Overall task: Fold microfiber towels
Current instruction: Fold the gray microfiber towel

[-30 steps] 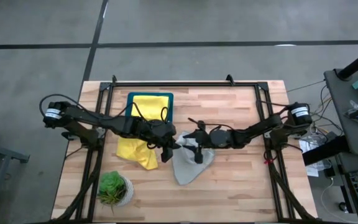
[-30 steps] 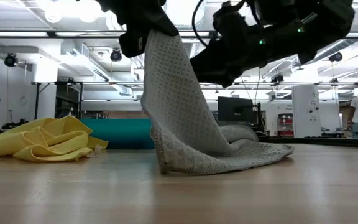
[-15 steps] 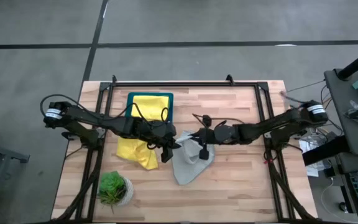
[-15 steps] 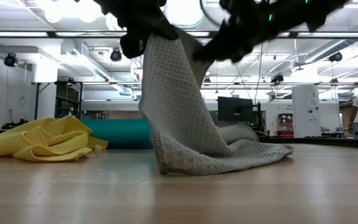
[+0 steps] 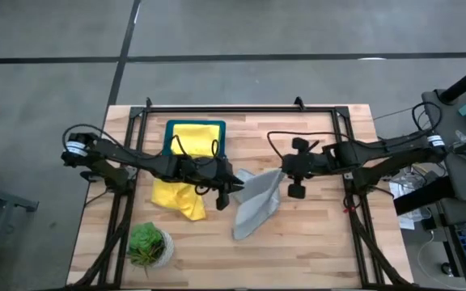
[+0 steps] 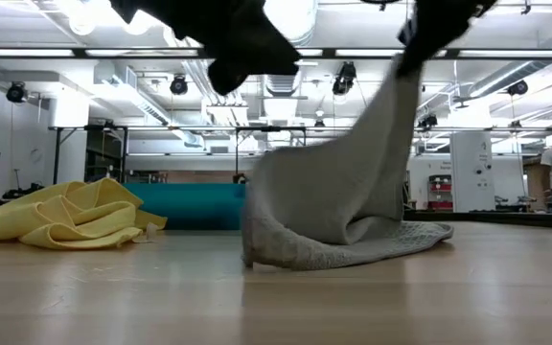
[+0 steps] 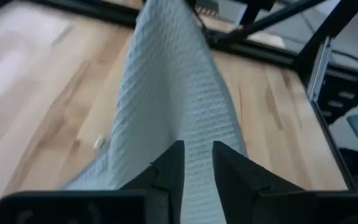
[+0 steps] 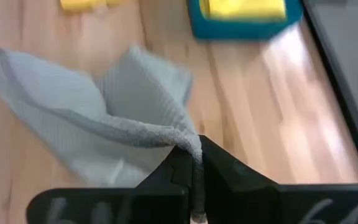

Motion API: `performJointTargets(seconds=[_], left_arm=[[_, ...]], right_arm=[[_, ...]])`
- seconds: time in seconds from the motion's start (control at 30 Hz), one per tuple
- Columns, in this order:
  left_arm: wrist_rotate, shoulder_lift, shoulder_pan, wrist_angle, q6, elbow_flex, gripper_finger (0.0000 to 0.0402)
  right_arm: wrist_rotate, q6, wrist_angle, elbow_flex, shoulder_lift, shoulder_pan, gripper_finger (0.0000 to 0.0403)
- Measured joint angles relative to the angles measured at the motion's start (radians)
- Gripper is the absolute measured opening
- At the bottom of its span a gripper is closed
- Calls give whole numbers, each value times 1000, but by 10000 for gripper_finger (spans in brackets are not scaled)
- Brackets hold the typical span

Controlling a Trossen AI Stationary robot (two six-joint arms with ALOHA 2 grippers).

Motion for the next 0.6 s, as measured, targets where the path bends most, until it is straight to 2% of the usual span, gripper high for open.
performJointTargets(seconds=[0.17,0.3,0.47,0.6], left_arm=[[8,67,-5,46,-26,5,88],[90,121,-36,58,-102,7,110],[170,174,-132,4,-139,5,157],[133,231,-221,-12,-187,6,191]], right_arm=[[15,107,-40,-36,-2,0,9],[24,159,-49,-34,3,-11,9],[20,160,-71,22,1,-31,9],[20,124,-98,59,1,-31,9]])
